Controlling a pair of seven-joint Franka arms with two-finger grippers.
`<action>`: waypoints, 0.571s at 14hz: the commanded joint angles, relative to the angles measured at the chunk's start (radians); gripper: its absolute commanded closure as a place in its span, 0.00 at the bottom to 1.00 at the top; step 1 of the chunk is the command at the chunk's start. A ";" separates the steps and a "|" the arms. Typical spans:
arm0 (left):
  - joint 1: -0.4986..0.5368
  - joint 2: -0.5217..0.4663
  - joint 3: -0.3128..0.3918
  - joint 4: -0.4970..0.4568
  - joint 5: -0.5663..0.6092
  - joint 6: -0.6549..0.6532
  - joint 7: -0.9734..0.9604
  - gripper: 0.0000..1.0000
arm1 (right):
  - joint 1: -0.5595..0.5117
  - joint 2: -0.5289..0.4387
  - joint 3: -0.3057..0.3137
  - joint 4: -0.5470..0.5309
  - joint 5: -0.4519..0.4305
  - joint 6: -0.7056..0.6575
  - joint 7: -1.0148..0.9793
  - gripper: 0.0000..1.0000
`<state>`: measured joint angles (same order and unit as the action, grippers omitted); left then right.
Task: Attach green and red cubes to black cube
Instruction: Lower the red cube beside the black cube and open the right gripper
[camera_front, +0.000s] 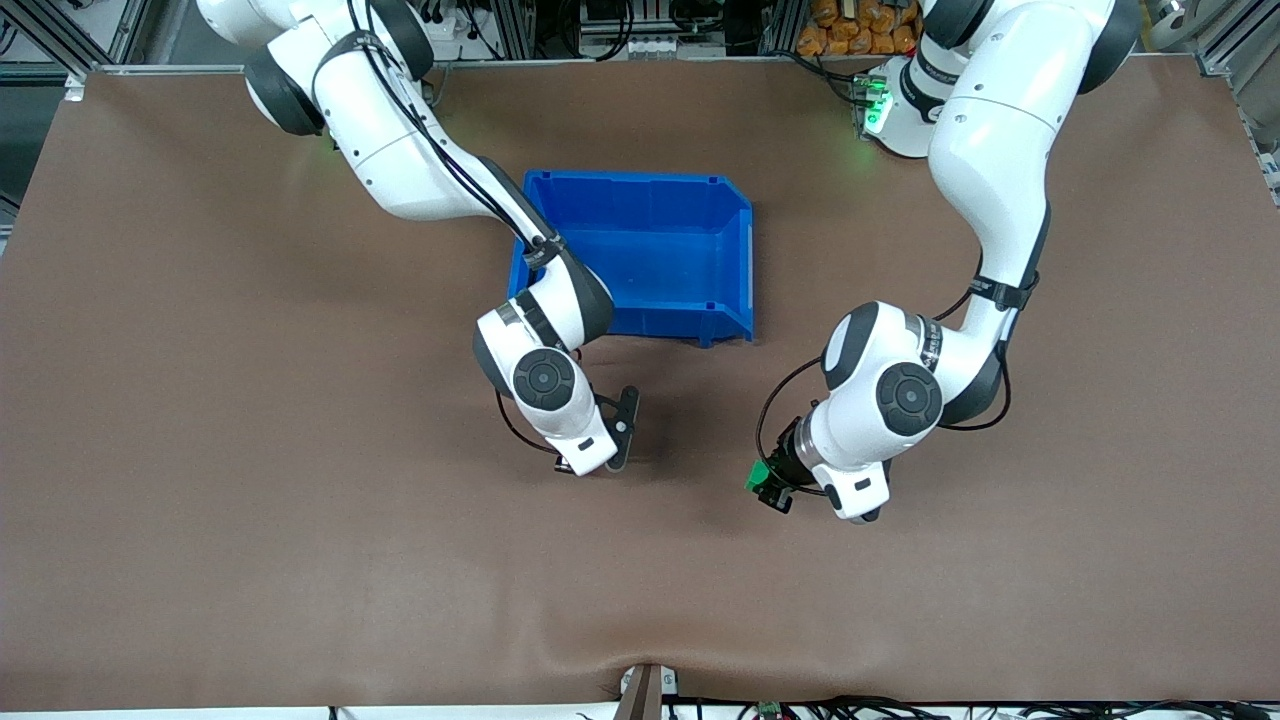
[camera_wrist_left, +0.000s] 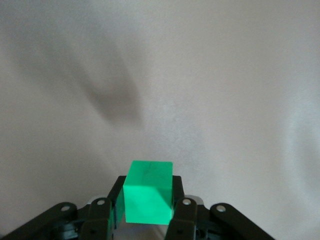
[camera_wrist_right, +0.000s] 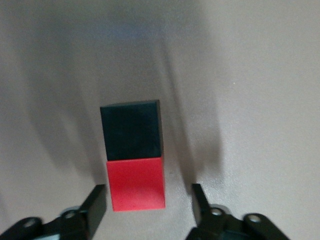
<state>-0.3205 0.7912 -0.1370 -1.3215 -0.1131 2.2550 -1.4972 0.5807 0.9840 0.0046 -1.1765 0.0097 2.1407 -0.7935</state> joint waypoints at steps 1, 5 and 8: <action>0.000 -0.029 0.004 -0.004 -0.008 -0.006 -0.011 1.00 | 0.005 -0.016 -0.011 0.012 -0.028 -0.048 0.016 0.00; 0.004 -0.035 0.004 -0.008 -0.014 -0.026 -0.012 1.00 | -0.005 -0.089 -0.072 0.003 -0.028 -0.229 0.030 0.00; -0.017 -0.032 0.002 -0.005 -0.014 -0.025 -0.099 1.00 | -0.004 -0.165 -0.149 0.001 -0.028 -0.332 0.080 0.00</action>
<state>-0.3188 0.7786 -0.1385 -1.3175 -0.1131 2.2457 -1.5327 0.5756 0.8918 -0.1084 -1.1484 -0.0028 1.8675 -0.7618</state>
